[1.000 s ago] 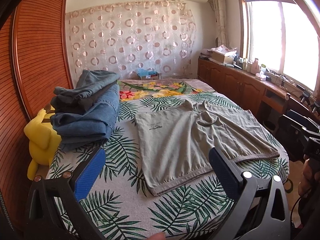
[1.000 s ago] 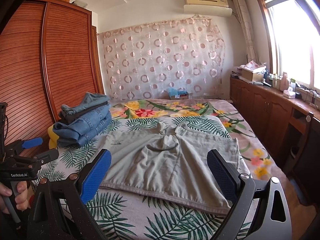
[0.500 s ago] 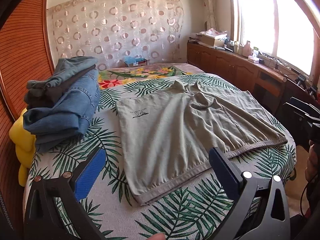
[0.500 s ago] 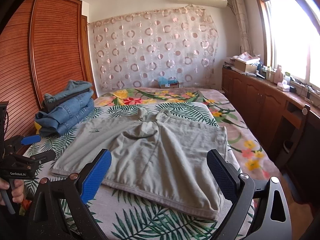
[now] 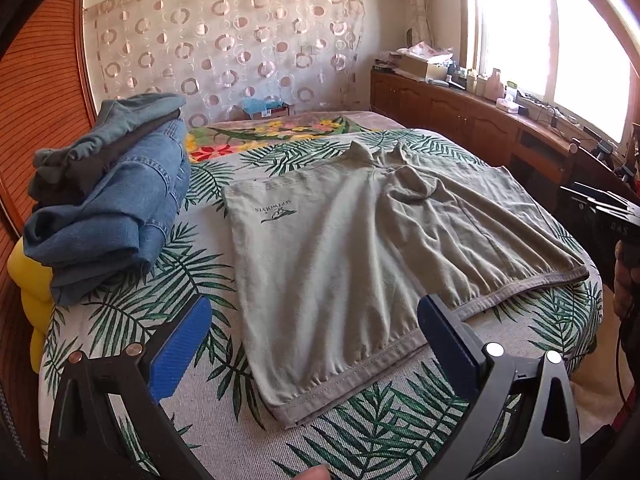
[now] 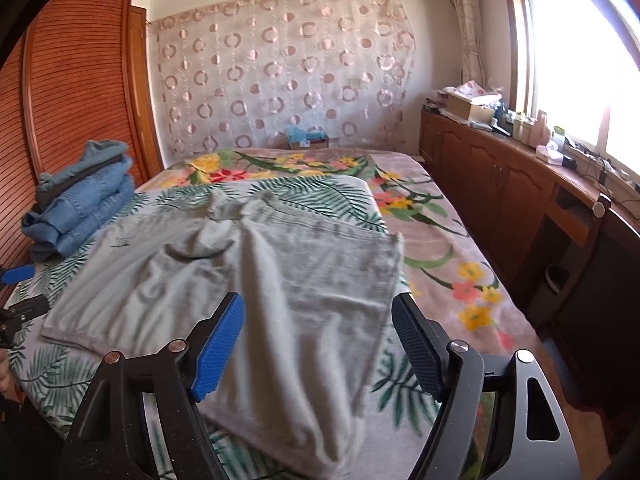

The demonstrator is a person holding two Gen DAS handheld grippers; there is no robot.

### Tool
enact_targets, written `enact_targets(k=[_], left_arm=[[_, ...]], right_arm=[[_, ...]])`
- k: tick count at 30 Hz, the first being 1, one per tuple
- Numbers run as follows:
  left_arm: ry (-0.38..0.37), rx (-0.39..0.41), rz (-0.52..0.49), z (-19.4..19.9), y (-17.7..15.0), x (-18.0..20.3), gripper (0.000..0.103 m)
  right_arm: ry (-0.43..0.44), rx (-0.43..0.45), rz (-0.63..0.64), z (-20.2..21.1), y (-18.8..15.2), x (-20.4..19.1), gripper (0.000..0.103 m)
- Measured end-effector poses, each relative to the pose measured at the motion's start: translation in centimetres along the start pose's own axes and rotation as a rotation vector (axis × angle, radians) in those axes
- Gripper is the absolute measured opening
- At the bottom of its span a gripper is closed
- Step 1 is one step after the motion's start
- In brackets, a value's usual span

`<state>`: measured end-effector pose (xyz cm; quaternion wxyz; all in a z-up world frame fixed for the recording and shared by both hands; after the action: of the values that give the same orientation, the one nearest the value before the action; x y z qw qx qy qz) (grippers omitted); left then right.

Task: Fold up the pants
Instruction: 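Move the right gripper down to the pants edge and close on it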

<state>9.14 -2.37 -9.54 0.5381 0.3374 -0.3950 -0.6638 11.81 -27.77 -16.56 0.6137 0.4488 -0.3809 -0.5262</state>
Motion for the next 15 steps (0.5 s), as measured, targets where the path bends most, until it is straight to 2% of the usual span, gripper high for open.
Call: enact_targets(k=[4, 10, 15], left_arm=[[0.001, -0.020, 0.009, -0.5, -0.6, -0.5, 0.103], [-0.008, -0.063, 0.028, -1.1, -1.5, -1.1, 0.103], [-0.025, -0.089, 0.056, -0.3, -2.4, -2.0, 0.101]], right_arm=[[-0.010, -0.046, -0.024, -0.8, 0.4, 1.2, 0.069], [-0.017, -0.100, -0.029, -1.0, 0.8, 0.8, 0.064], [-0.012, -0.116, -0.041, -0.3, 1.1, 0.7, 0.064]])
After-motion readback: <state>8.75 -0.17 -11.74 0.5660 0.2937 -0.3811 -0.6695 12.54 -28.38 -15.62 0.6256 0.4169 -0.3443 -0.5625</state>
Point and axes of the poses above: each gripper's, at about its wrist camera, not at the fingertips, and z roughly against the way its jaws point, x to its right, y to its top, the point moved 1 cm from there along -z, roughly the way its jaws point, and after that the axes turned 13 degrees about x, right-handed, at the moved point
